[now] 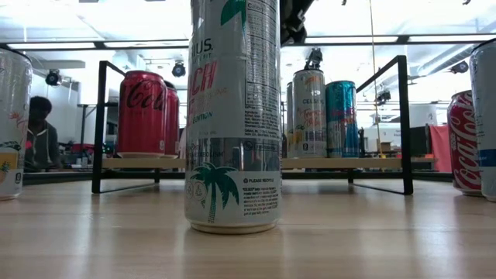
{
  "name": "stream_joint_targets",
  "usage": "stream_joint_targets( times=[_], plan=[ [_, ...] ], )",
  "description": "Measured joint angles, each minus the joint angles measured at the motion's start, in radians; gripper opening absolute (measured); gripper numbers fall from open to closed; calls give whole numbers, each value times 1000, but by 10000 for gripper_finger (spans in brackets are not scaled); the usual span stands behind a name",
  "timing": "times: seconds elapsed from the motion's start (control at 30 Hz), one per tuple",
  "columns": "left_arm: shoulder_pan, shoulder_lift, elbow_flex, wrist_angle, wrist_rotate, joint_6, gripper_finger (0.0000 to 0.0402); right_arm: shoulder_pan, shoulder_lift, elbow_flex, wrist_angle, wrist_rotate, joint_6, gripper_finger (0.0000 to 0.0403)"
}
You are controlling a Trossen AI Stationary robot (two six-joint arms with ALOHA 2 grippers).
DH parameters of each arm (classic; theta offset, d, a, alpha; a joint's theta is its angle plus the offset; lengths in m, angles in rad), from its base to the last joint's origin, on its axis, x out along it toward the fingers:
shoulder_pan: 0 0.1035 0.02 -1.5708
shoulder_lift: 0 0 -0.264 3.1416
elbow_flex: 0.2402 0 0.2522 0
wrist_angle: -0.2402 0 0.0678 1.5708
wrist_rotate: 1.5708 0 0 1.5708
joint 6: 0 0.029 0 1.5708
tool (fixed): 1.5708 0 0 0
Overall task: Place canned beverage on shelf
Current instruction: Put the bottom left white and blue soda can on the shelf
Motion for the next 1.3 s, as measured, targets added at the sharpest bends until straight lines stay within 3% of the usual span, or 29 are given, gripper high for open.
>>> stream_joint_targets(
  times=[0.37, 1.1, 1.23, 1.3],
  plan=[
    [0, 0, 0, -1, 0, 2, 274, -4, 23, 3, -11, 214, 6, 9],
    [0, 0, 0, -3, 0, 10, 274, 7, 8, 16, -6, 170, 7, 9],
    [0, 0, 0, -4, 0, 10, 274, 7, -24, 17, 36, 99, 6, 9],
    [0, 0, 0, -5, 0, 10, 274, 6, -39, 17, 56, -28, -8, 9]
  ],
)
